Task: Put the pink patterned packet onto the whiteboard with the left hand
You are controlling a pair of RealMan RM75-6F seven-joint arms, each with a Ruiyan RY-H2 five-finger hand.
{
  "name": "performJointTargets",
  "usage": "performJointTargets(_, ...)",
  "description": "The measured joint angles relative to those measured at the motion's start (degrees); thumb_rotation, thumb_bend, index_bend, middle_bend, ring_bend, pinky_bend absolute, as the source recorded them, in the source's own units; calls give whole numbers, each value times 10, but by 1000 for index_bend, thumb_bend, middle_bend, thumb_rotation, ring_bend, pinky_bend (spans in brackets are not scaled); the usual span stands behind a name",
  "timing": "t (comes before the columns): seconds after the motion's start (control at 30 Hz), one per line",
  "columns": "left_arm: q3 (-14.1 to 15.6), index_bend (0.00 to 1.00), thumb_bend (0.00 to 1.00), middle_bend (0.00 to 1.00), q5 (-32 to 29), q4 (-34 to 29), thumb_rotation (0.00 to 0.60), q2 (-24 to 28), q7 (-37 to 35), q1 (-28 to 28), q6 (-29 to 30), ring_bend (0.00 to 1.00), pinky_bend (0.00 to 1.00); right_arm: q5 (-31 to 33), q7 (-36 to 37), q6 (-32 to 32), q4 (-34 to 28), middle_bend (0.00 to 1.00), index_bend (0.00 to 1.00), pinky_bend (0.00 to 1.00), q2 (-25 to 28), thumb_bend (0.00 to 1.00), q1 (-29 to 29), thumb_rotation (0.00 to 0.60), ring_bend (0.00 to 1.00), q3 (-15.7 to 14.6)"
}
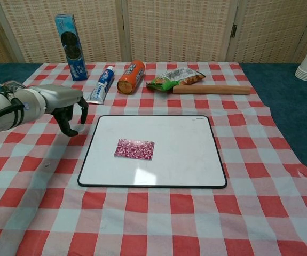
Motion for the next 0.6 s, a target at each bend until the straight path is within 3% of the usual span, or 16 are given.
performJointTargets(0.4, -38, 494, 320, 1000, -52, -112, 600, -31, 95, -75, 78, 1000, 1000, -9, 25, 8, 8, 155, 17, 125, 6, 154, -3, 511, 102, -2)
performJointTargets(0.6, -46, 499, 321, 1000, -62, -121, 600, -69, 114, -99, 99, 1000, 1000, -17, 27, 12, 9, 155, 16, 125, 7, 154, -5, 511, 102, -5)
